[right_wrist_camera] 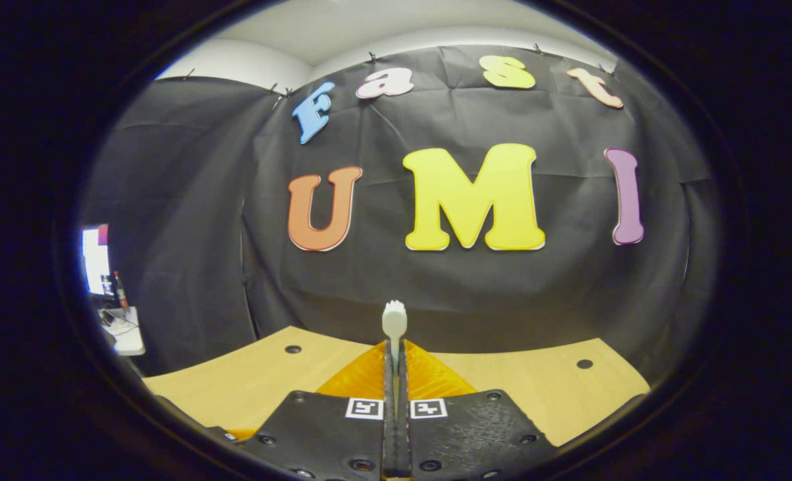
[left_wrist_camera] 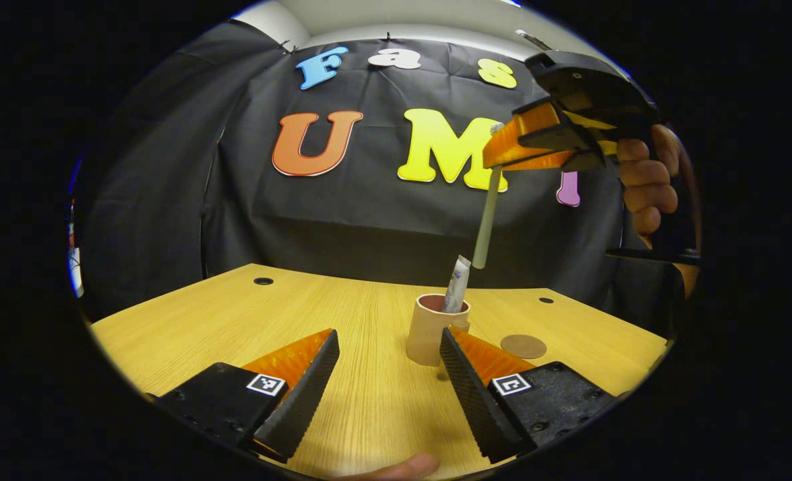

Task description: Put the toothbrush and toothpaste on the desktop into the cup, then pick up the cup and place it on the coaster on the desktop.

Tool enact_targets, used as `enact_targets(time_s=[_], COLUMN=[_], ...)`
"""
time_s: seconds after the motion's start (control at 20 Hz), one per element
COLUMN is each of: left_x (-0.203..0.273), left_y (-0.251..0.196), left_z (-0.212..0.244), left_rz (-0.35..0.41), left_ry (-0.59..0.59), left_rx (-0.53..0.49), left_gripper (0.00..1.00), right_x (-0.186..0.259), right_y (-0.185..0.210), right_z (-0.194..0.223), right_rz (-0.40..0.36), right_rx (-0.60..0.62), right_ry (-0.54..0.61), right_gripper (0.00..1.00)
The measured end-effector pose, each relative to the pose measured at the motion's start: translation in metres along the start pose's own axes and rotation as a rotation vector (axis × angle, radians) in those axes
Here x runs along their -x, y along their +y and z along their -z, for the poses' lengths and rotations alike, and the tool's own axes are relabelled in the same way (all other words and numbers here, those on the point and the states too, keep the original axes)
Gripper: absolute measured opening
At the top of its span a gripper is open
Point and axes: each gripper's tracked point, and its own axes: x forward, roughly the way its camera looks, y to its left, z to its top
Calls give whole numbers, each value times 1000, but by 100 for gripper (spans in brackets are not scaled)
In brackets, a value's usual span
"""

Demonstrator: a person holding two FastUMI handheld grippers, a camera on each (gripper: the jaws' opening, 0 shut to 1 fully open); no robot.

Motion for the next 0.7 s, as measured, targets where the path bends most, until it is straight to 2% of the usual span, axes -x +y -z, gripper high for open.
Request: enact_targets(time_s=[0.45,0.7], left_x=[6,8], left_y=[0,-2], left_z=[-1,4], left_rz=[13,19], left_ry=[-10,3], left_rx=[12,16], left_gripper=[96,96], right_x=[-15,-34], right_y=[23,11], right_z=[-8,30], right_rz=[-8,14], right_rx=[50,54], right_ry=[-66,23], right_gripper=[0,0])
